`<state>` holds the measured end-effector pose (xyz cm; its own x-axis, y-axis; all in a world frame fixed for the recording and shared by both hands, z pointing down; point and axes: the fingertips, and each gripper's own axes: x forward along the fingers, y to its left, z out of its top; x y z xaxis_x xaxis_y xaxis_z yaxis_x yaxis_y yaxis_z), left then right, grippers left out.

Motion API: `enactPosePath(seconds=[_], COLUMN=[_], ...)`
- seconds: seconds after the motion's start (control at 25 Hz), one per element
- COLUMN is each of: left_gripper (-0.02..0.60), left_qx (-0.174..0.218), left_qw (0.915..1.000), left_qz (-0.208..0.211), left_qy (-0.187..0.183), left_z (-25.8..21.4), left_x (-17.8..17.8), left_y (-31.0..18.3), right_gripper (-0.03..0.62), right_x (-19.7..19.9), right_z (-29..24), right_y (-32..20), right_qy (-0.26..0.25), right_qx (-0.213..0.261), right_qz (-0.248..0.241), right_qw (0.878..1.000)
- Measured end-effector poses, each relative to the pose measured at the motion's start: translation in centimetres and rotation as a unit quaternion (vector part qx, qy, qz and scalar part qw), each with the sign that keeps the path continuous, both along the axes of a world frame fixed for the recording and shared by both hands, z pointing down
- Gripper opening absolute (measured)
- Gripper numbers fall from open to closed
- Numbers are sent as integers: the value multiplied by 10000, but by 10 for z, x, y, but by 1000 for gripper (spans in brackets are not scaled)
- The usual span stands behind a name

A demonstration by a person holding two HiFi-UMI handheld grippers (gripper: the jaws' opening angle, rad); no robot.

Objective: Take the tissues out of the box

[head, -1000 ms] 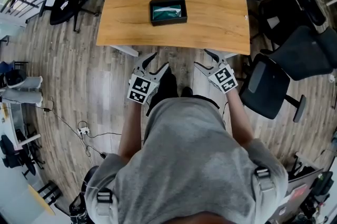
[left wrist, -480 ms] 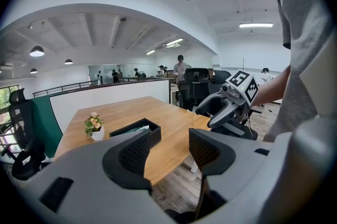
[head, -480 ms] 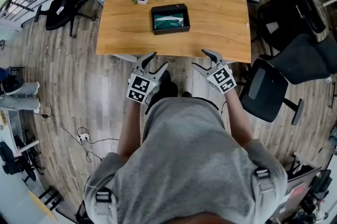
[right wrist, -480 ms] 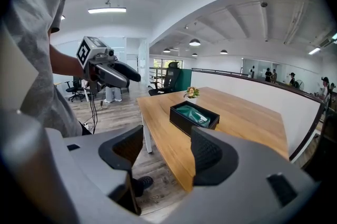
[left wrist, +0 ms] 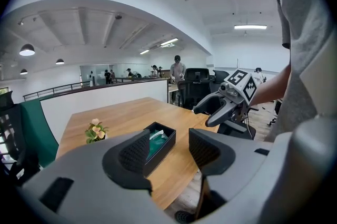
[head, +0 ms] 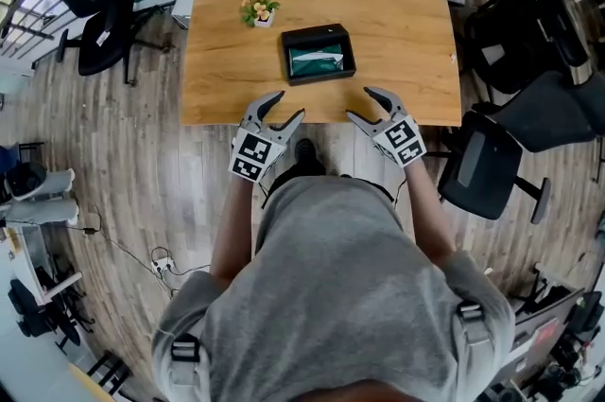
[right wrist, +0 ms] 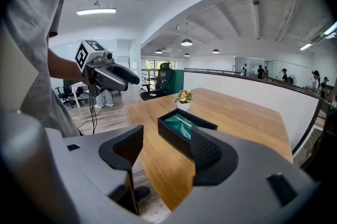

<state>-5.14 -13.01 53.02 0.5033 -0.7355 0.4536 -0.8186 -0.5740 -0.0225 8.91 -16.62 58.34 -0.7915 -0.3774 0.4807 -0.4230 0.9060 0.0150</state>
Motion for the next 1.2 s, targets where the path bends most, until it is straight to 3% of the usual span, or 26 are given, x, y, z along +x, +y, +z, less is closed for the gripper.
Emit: enactPosePath(seconds=[0.4,0.68,1.2], left_gripper=[249,249,249], left_qx=[-6,-118,-140], left_qw=[9990,9987,9984], left_qz=[444,491,438], left_qy=[6,99,313], left_z=[11,24,28], left_x=[-55,-81,-76], left_y=[-54,-65,-71], right_gripper=[290,290,290], right_x=[-55,-84,-85], right_z=[13,19,15], right_y=[-37,-48,-61], right_qy=[1,153,360], right_qx=[-166,-175,-59], right_qz=[408,358,151], right_qw=[9990,9991,9992])
